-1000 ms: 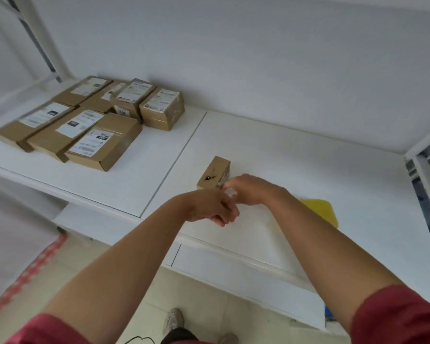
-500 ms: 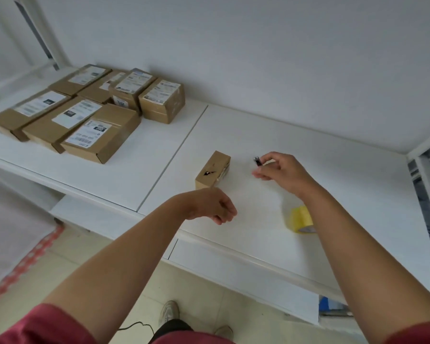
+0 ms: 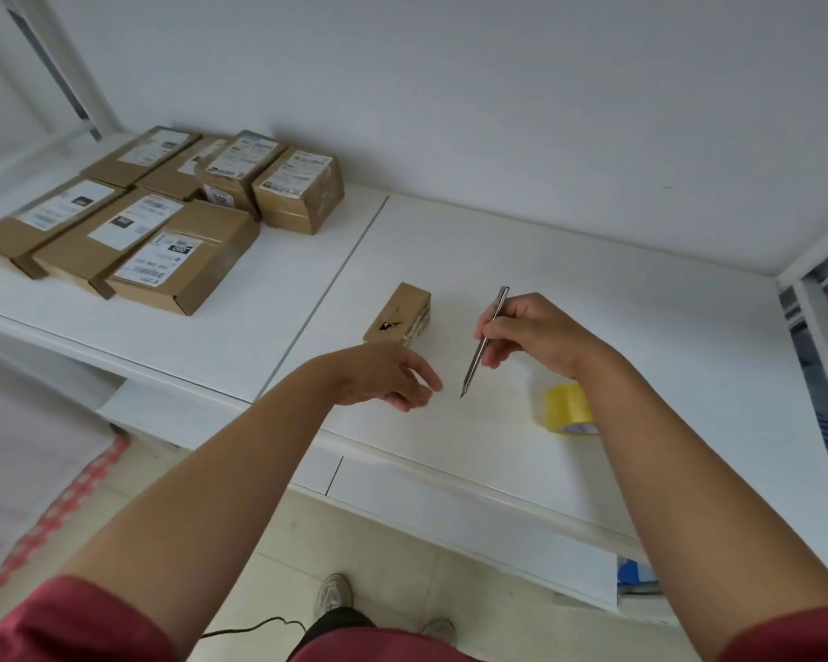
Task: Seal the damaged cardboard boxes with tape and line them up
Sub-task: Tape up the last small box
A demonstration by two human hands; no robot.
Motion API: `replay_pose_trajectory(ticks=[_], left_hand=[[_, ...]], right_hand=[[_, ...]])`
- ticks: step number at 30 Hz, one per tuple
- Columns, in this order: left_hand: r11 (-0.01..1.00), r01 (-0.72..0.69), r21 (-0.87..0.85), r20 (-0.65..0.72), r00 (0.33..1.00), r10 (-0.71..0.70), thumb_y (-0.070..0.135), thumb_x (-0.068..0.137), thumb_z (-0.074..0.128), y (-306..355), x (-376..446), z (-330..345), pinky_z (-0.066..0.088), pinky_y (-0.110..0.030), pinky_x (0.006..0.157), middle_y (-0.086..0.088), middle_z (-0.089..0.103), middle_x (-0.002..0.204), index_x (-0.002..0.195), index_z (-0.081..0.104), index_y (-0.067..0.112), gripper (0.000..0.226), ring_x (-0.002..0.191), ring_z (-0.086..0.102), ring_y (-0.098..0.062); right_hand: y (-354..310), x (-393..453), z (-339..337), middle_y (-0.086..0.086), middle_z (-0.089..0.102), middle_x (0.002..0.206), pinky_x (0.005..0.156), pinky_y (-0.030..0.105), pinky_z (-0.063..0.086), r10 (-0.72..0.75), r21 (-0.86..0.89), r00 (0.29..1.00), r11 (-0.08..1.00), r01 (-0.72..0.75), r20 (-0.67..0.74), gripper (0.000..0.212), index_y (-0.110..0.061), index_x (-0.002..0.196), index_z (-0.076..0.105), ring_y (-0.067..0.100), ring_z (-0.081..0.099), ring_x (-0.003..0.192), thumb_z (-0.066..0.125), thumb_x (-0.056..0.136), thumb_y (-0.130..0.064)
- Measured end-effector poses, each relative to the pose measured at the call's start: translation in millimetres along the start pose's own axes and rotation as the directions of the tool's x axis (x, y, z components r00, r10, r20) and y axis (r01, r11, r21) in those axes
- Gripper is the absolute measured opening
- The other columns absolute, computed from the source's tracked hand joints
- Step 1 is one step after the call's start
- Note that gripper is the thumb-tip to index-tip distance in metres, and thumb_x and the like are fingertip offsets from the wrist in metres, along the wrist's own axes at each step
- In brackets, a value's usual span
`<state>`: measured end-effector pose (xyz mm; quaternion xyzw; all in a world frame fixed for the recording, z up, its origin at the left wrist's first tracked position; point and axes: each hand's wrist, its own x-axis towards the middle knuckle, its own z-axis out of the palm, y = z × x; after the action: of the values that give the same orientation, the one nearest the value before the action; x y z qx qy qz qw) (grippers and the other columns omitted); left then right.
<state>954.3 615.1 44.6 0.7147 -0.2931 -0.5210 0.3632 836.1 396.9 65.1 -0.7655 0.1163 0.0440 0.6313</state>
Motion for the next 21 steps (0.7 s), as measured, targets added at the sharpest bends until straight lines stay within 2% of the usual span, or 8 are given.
replay_pose_trajectory(ticks=[2, 4, 8, 11, 14, 17, 19, 21], left_hand=[[1.0, -0.006, -0.004, -0.007, 1.0, 0.006, 0.003, 0.09, 0.068, -1, -1, -1, 0.054, -0.019, 0.071, -0.001, 0.072, 0.081, 0.102, 0.072, 0.011, 0.015, 0.076, 0.069, -0.009], [1.0, -0.003, 0.002, -0.023, 1.0, 0.003, 0.002, 0.09, 0.068, -2, -1, -2, 0.054, -0.018, 0.071, 0.0, 0.072, 0.08, 0.1, 0.072, 0.01, 0.013, 0.076, 0.069, -0.008], [1.0, -0.003, 0.021, -0.055, 0.998, 0.004, 0.003, 0.09, 0.069, -4, 0, 1, 0.054, -0.017, 0.071, -0.002, 0.071, 0.083, 0.096, 0.072, 0.007, 0.008, 0.074, 0.068, -0.006], [0.999, 0.001, 0.044, -0.059, 0.998, 0.002, 0.001, 0.089, 0.068, -5, 1, 2, 0.054, -0.018, 0.071, -0.003, 0.071, 0.082, 0.093, 0.072, 0.006, 0.007, 0.075, 0.067, -0.008], [0.998, 0.01, 0.068, -0.065, 0.998, -0.006, -0.002, 0.089, 0.066, -6, 2, 3, 0.053, -0.019, 0.071, -0.002, 0.07, 0.079, 0.089, 0.071, 0.006, 0.01, 0.073, 0.066, -0.009], [0.993, 0.057, 0.106, -0.106, 0.993, -0.046, -0.004, 0.088, 0.065, -9, 2, 5, 0.053, -0.018, 0.068, -0.003, 0.069, 0.078, 0.087, 0.069, 0.004, 0.009, 0.071, 0.065, -0.01], [0.981, 0.11, 0.158, -0.16, 0.984, -0.085, -0.004, 0.087, 0.064, -12, 5, 8, 0.054, -0.018, 0.064, -0.005, 0.068, 0.079, 0.085, 0.068, 0.004, 0.01, 0.069, 0.065, -0.012], [0.958, 0.171, 0.23, -0.219, 0.968, -0.121, -0.002, 0.087, 0.063, -15, 8, 13, 0.053, -0.018, 0.063, -0.004, 0.067, 0.076, 0.081, 0.067, 0.007, 0.012, 0.065, 0.064, -0.01]], right_hand=[[1, 3, 3, 0.017, 0.073, 0.076, 0.068, 0.029, 0.053, 0.007, -0.074, 1.0, 0.997, -0.006, 0.003, 0.017, -0.011, 0.083, 0.07, 0.027, 0.07, 0.069, 0.066, 0.076, -0.026], [1, 5, 5, 0.016, 0.074, 0.076, 0.069, 0.031, 0.052, 0.005, -0.108, 1.0, 0.994, -0.005, 0.002, 0.01, -0.008, 0.086, 0.067, 0.027, 0.071, 0.07, 0.064, 0.084, -0.017], [4, 8, 7, 0.009, 0.075, 0.075, 0.066, 0.024, 0.053, 0.01, -0.185, 1.0, 0.983, -0.013, -0.015, 0.01, -0.007, 0.084, 0.066, 0.023, 0.072, 0.071, 0.062, 0.087, -0.016], [8, 13, 9, 0.0, 0.075, 0.072, 0.07, 0.027, 0.051, -0.01, -0.292, 0.995, 0.956, -0.02, -0.099, 0.015, -0.009, 0.08, 0.066, 0.017, 0.073, 0.071, 0.059, 0.091, -0.016], [5, 18, 10, -0.003, 0.075, 0.071, 0.073, 0.031, 0.053, -0.095, -0.277, 0.973, 0.96, 0.035, -0.21, 0.013, -0.014, 0.077, 0.067, 0.014, 0.073, 0.071, 0.061, 0.088, -0.018], [4, 22, 22, -0.008, 0.07, 0.071, 0.067, 0.027, 0.05, -0.258, -0.426, 0.888, 0.901, 0.08, -0.38, 0.003, -0.024, 0.08, 0.066, 0.014, 0.068, 0.07, 0.063, 0.08, -0.024], [7, 25, 39, -0.007, 0.068, 0.076, 0.063, 0.028, 0.044, -0.4, -0.598, 0.804, 0.798, 0.069, -0.441, 0.011, -0.021, 0.093, 0.066, 0.024, 0.065, 0.073, 0.062, 0.082, -0.022], [10, 31, 58, 0.003, 0.069, 0.092, 0.066, 0.034, 0.047, -0.488, -0.698, 0.748, 0.714, 0.046, -0.449, 0.02, -0.015, 0.108, 0.064, 0.032, 0.064, 0.082, 0.057, 0.091, -0.019]])
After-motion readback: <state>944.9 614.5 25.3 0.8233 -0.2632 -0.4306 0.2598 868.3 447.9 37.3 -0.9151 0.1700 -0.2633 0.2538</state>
